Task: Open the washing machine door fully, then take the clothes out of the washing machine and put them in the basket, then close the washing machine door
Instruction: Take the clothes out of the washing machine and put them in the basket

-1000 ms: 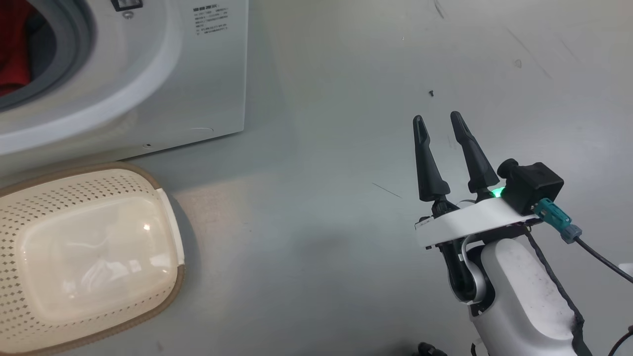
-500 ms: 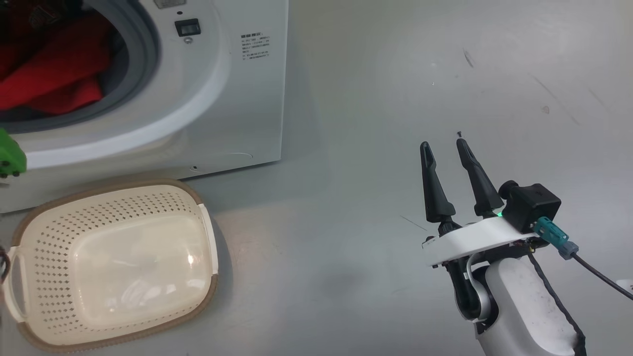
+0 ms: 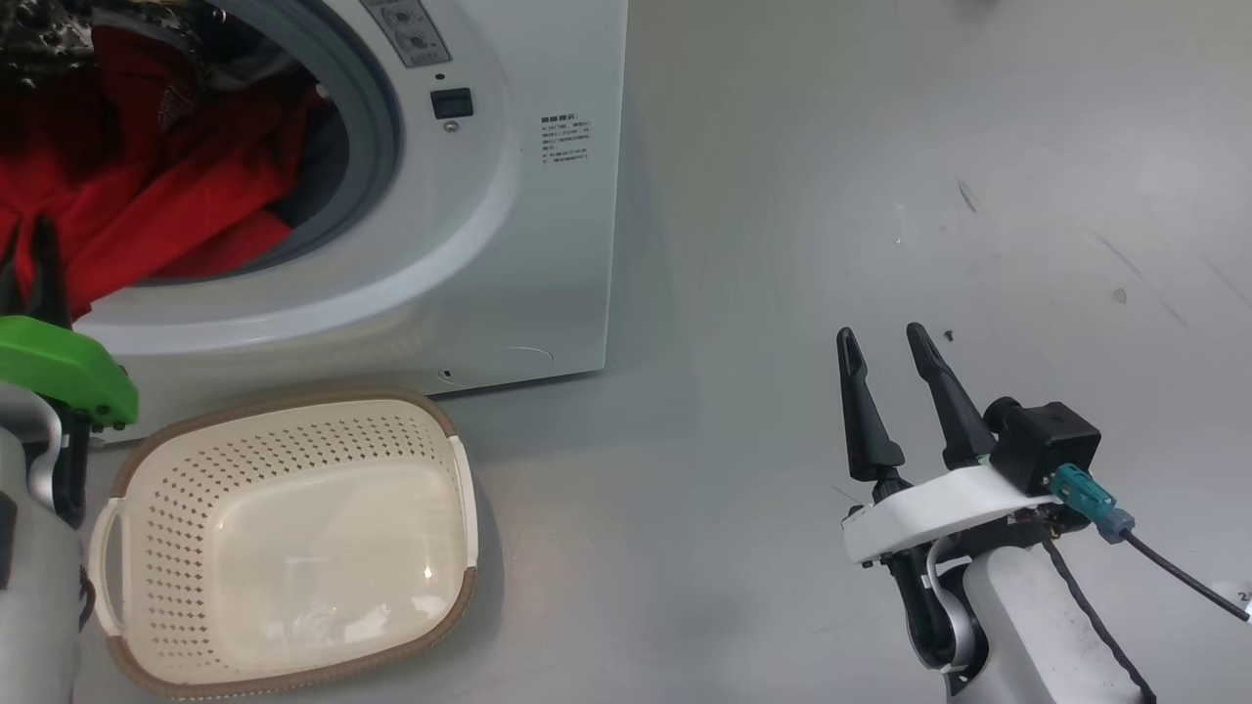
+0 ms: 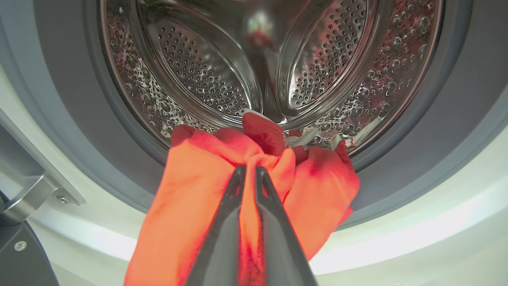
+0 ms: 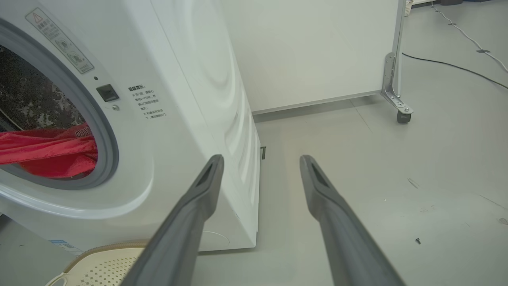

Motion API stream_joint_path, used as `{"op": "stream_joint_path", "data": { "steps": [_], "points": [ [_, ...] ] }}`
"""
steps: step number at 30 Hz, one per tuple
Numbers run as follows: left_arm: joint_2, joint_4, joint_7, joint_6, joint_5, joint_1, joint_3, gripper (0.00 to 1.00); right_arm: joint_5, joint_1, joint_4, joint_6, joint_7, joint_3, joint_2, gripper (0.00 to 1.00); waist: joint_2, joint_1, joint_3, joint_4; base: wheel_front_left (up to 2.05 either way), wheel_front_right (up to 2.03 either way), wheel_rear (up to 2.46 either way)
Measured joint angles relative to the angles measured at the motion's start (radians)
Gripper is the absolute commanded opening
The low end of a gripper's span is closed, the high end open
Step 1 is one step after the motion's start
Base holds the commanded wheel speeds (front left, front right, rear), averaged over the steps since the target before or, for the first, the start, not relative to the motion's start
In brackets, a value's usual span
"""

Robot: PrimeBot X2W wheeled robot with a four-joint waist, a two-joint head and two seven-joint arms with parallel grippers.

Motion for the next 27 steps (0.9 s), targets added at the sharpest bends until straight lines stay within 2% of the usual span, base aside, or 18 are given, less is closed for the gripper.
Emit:
{"op": "stream_joint_path", "data": {
  "steps": [13, 27],
  "points": [
    [-0.027, -0.117, -0.026, -0.004, 0.0, 0.088, -0.041, 0.0, -0.001, 0.044, 0.019, 0.015, 0.0, 0.0, 0.0, 1.0, 0.0, 0.0, -0.079, 0.041, 0.0, 0.0, 0.0],
    [-0.067, -0.445, -0.029, -0.005, 0.0, 0.12, -0.012, 0.0, -0.001, 0.047, 0.013, 0.018, 0.0, -0.009, 0.0, 1.0, 0.0, 0.0, -0.096, 0.06, 0.0, 0.0, 0.0]
  ]
}}
